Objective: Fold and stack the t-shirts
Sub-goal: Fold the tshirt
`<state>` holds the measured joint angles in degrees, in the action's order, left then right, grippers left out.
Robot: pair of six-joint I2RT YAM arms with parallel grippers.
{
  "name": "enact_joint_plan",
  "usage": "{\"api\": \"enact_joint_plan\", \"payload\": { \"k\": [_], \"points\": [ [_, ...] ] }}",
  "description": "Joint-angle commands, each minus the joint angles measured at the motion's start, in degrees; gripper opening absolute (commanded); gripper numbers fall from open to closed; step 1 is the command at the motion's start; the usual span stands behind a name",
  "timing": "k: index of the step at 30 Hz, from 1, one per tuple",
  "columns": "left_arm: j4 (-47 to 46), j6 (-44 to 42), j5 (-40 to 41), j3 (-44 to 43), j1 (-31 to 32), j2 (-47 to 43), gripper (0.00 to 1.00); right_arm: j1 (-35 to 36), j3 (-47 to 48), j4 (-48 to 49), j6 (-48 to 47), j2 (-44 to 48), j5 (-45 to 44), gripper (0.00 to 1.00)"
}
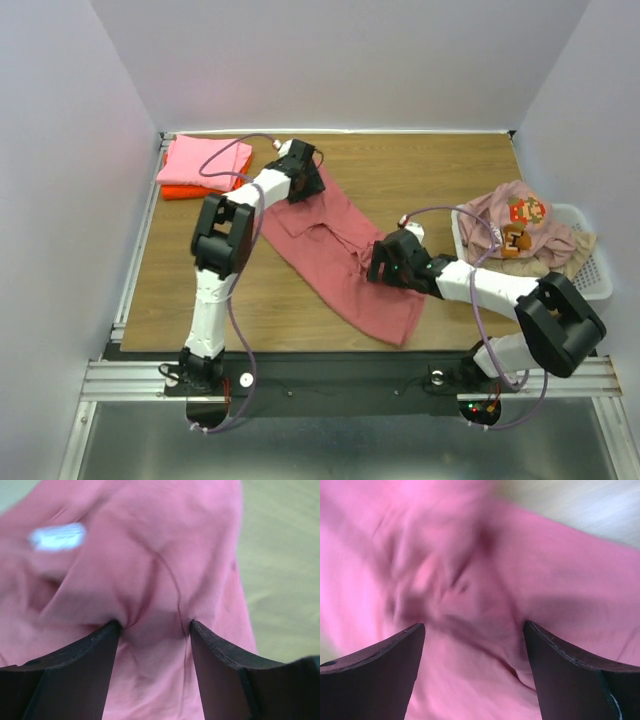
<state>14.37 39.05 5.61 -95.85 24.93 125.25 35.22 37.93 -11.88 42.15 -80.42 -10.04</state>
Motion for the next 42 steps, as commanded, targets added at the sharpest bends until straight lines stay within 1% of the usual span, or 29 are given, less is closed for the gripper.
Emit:
{"api": "enact_joint_plan", "payload": {
  "k": [1,2,3,4,6,7,8,9,10,12,15,17,19,22,23,24,28,29,30,32,34,35,36,37,38,39,40,41,42],
  "points": [
    [6.0,-3.2,-5.2,-17.5,1.0,11.4,0.70,10.4,-5.8,-1.2,10.7,-1.6,12.2,0.86],
    [6.6,-3.6,-7.5,-21.7,1.1,13.6,0.70,14.0,-5.9,-0.7,11.5,-2.0,12.7,0.86],
    [7.5,-3.3,-8.5,-26.1,1.1,16.0,0.70,15.4,-5.9,-0.2,12.0,-2.5,13.0,0.86],
    [8.6,-2.4,-10.8,-34.2,1.1,20.9,0.70,17.0,-5.0,0.0,12.4,-3.9,13.2,0.86],
    [8.2,-0.6,-13.5,-40.7,1.1,25.5,0.71,20.2,-3.8,0.0,11.5,-5.2,13.4,0.86],
    [7.2,1.2,-16.5,-44.4,1.2,28.9,0.75,21.0,-2.3,0.0,9.3,-6.2,14.6,0.86],
    [5.9,2.3,-17.9,-45.1,1.2,30.0,0.80,21.7,-1.4,0.0,7.7,-6.8,15.6,0.86],
    [4.4,3.3,-19.0,-45.3,1.2,30.8,0.82,22.0,-0.4,-0.1,6.1,-7.5,16.8,0.86],
    [1.7,4.1,-20.4,-45.1,1.2,31.7,0.83,22.2,0.2,-0.1,4.4,-8.1,18.5,0.85],
    [0.3,5.4,-20.3,-44.8,1.1,32.1,0.83,22.5,1.6,-0.2,3.1,-8.3,19.1,0.85],
    [-0.1,6.2,-16.5,-44.2,0.9,31.7,0.84,22.5,2.7,-1.1,1.3,-7.4,20.0,0.86],
    [-0.6,6.6,-16.2,-43.6,0.5,31.5,0.84,22.5,2.9,-1.5,0.9,-6.1,20.3,0.86],
    [-1.3,7.6,-16.0,-43.6,0.1,31.5,0.88,22.5,3.3,-1.7,0.3,-5.0,21.3,0.86],
    [-2.7,8.5,-16.5,-43.9,-0.2,31.1,0.89,22.5,4.2,-1.8,-0.5,-2.1,23.0,0.86],
    [-3.0,8.7,-16.8,-44.2,-0.2,30.8,0.91,22.5,4.3,-1.8,-0.8,-1.1,23.2,0.86],
    [-3.4,8.8,-17.1,-44.2,-0.2,30.5,0.96,22.4,4.5,-1.9,-0.9,0.0,23.6,0.86],
    [-4.0,8.2,-18.2,-43.3,-0.1,24.8,0.97,22.5,5.0,-2.1,-0.7,7.3,23.4,0.88],
    [-4.0,7.8,-18.4,-42.8,0.0,23.2,0.97,22.5,5.0,-2.3,-0.3,8.5,22.4,0.99],
    [-4.0,7.2,-18.6,-42.4,0.1,21.5,0.98,22.5,4.9,-2.4,0.0,9.9,21.1,1.00],
    [-4.0,4.6,-18.9,-39.8,0.7,13.0,0.99,22.4,5.1,-4.8,0.7,13.7,15.8,1.00],
    [-4.0,2.3,-19.4,-36.6,1.4,7.8,0.99,22.5,4.9,-6.2,2.7,16.1,12.1,1.00],
    [-4.0,-0.9,-21.1,-32.9,2.1,5.0,0.99,22.4,3.7,-6.4,4.8,18.9,8.6,1.00],
    [-3.9,-1.8,-22.2,-30.7,2.4,-0.7,0.99,22.5,2.9,-6.6,5.7,20.0,7.5,1.00],
    [-3.9,-2.5,-24.1,-27.9,2.6,-3.9,0.99,22.5,1.8,-6.6,7.4,21.4,6.1,1.00],
    [-4.0,-4.1,-24.8,-20.8,2.9,-7.4,0.99,22.4,0.4,-6.6,8.1,23.5,5.7,1.00],
    [-3.9,-4.8,-24.7,-16.9,3.2,-14.6,0.99,22.4,-0.2,-6.9,8.5,24.6,5.1,1.00],
    [-4.2,-5.1,-22.1,-12.5,3.7,-18.6,0.99,22.4,-0.7,-7.2,8.6,25.5,4.3,1.00],
    [-4.9,-5.6,-20.1,-2.4,4.2,-22.6,0.99,22.4,-1.2,-7.5,8.6,26.3,4.1,1.00],
    [-5.5,-5.9,-17.6,2.7,6.0,-26.6,0.99,22.3,-1.7,-7.8,8.4,27.8,3.6,1.00]
  ]
}}
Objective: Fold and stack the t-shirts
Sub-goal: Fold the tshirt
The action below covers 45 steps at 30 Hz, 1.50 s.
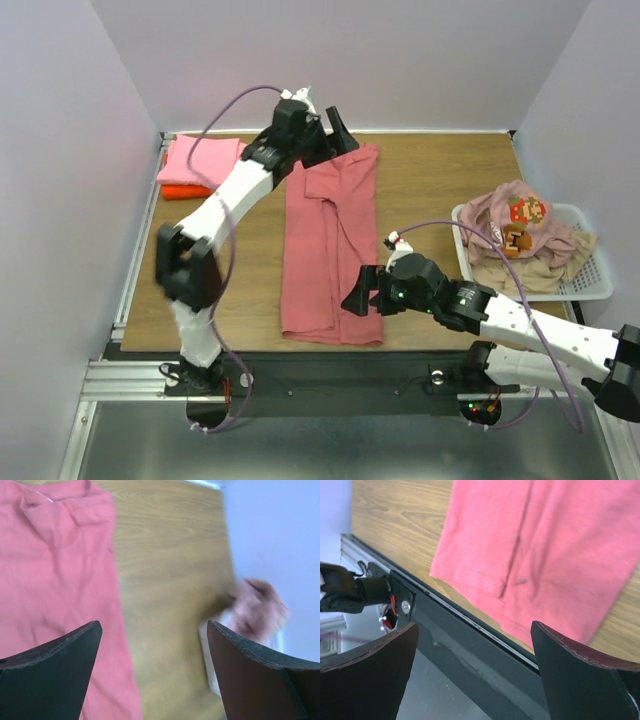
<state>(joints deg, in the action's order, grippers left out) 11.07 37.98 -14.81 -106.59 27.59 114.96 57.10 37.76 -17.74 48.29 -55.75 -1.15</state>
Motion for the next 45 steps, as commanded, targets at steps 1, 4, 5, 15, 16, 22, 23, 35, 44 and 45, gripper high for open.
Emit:
{"api": "enact_joint_plan", "payload": {
  "k": [1,4,5,15,16,22,23,35,44,45],
  "points": [
    [-3.0,-4.1,8.2,23.3,4.3,-24.0,0.99,0.5,-2.4,-2.5,2.2,3.6,-6.0,1.00],
    [-2.8,-2.0,13.0,37.1,7.6,-37.0,0.99,0.3,-4.1,-3.3,3.5,5.0,-6.6,1.00],
    [-2.7,0.8,14.4,45.9,8.3,-40.1,0.99,0.3,-5.1,-3.5,3.5,5.1,-6.0,1.00],
    [14.0,18.3,15.4,79.4,12.3,-66.9,0.99,0.3,-6.7,-7.2,5.0,1.2,-1.5,1.00],
    [14.0,19.1,15.2,81.0,12.4,-68.4,0.98,0.3,-7.0,-7.2,5.4,0.6,-1.2,1.00],
    [15.4,21.9,10.1,86.5,12.7,-73.5,0.98,0.3,-9.0,-7.2,8.9,-1.9,-0.4,1.00],
    [15.2,22.1,9.8,87.2,12.7,-73.4,0.96,0.3,-9.0,-7.2,9.7,-2.1,-0.3,1.00],
    [10.9,18.5,7.4,87.8,12.7,-63.3,0.38,0.2,-11.0,-7.0,14.0,-1.0,-1.6,0.90],
    [11.5,17.9,6.1,87.1,12.8,-63.8,0.00,0.3,-12.1,-5.0,14.4,-2.7,0.7,0.69],
    [11.6,18.1,6.1,87.1,12.8,-64.1,0.00,0.3,-12.1,-4.7,14.4,-3.1,0.9,0.68]
  ]
}}
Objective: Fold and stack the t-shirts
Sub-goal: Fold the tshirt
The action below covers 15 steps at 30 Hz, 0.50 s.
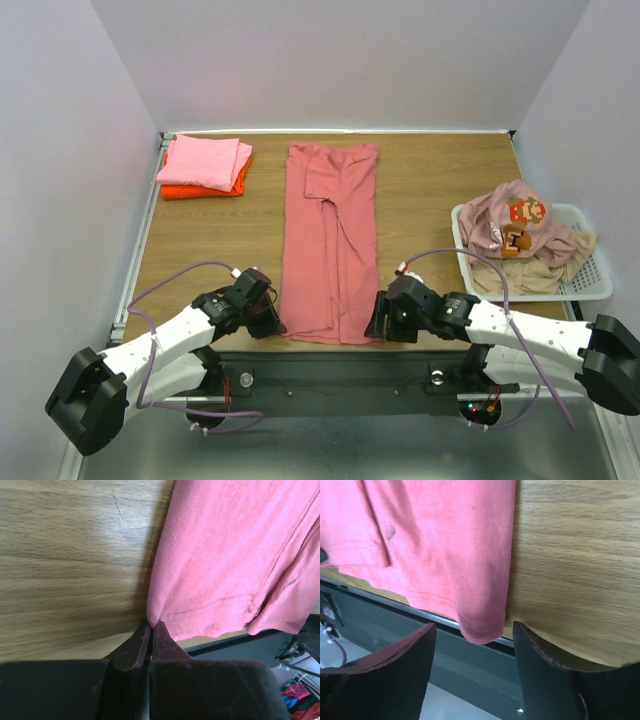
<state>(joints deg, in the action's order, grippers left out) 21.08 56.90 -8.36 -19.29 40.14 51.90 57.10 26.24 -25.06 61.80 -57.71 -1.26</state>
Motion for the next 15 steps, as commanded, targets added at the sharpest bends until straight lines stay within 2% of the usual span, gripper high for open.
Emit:
{"api": "enact_joint_plan", "payload": {
  "k": [1,10,11,13,14,15],
  "points": [
    [1.7,-0.8,-0.3,-0.3,0.3,-1.4,0.00,0.3,-0.6,3.0,0.9,-2.6,1.0,0.66],
    [2.0,-0.8,-0.9,-0.5,0.2,-3.2,0.00,0.3,-0.6,4.1,1.0,-9.0,2.2,0.35],
    [1.9,-1.0,-1.0,-0.6,0.3,-3.4,0.00,0.2,-0.5,4.1,0.9,-9.3,1.8,0.18],
    [1.2,-1.4,-1.0,-1.2,0.3,-3.9,0.00,0.3,0.9,4.2,0.1,-9.7,-0.3,0.05],
    [0.9,-1.4,-1.0,-2.0,0.2,-4.1,0.00,0.3,1.6,4.1,-1.0,-9.4,-1.6,0.00],
    [0.6,-1.6,-1.0,-2.4,0.3,-4.2,0.00,0.3,2.1,4.1,-1.2,-9.2,-2.3,0.00]
  ]
}}
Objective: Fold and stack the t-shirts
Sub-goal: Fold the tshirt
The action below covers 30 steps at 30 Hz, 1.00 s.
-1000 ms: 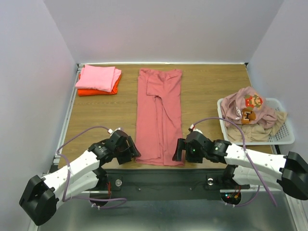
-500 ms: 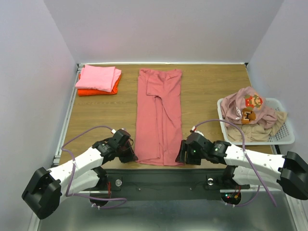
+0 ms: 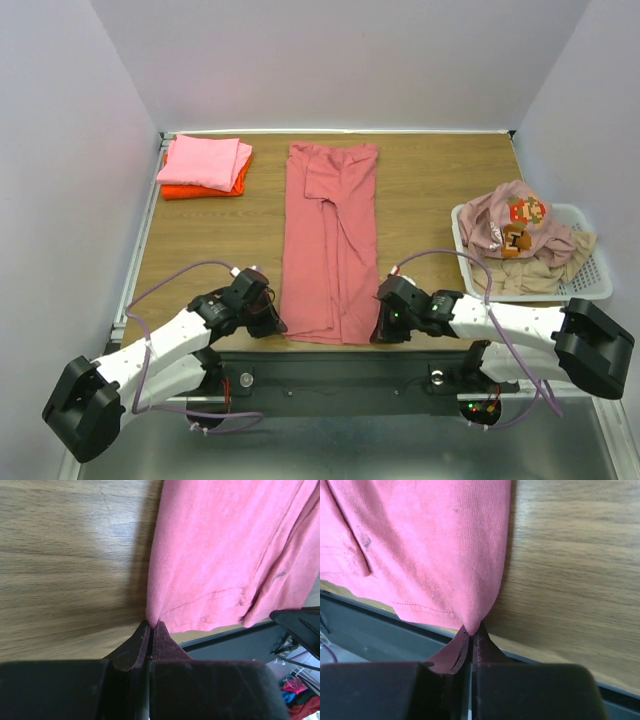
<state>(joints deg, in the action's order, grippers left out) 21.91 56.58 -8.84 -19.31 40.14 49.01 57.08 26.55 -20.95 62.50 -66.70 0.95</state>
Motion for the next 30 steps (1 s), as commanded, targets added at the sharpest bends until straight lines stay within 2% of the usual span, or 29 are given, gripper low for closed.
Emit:
{"api": "enact_joint_plan", "payload": {
  "k": [1,9,15,21,26,30],
  "points": [
    [-1.1,-1.7,-0.4,-3.0,0.3,-1.3,0.00,0.3,3.2,0.0,-2.1,0.6,-5.5,0.00],
    [-4.4,-3.8,6.0,-14.0,0.0,6.6,0.00,-0.4,10.0,-0.8,-4.4,2.5,-19.7,0.00],
    [-6.8,-4.9,11.3,-22.9,-1.5,15.0,0.00,-2.8,17.5,-0.8,-7.0,-2.0,-27.4,0.00],
    [-7.8,-7.2,12.9,-27.7,-6.9,20.0,0.00,-9.1,26.2,-0.7,-11.6,-7.8,-30.5,0.00],
    [-12.2,-10.7,10.4,-31.7,-12.2,24.6,0.00,-13.7,32.8,-0.6,-13.8,-14.7,-32.2,0.00],
    [-13.7,-13.1,9.2,-35.3,-13.5,30.2,0.00,-15.9,37.1,-0.4,-15.8,-19.2,-32.3,0.00]
  ]
}}
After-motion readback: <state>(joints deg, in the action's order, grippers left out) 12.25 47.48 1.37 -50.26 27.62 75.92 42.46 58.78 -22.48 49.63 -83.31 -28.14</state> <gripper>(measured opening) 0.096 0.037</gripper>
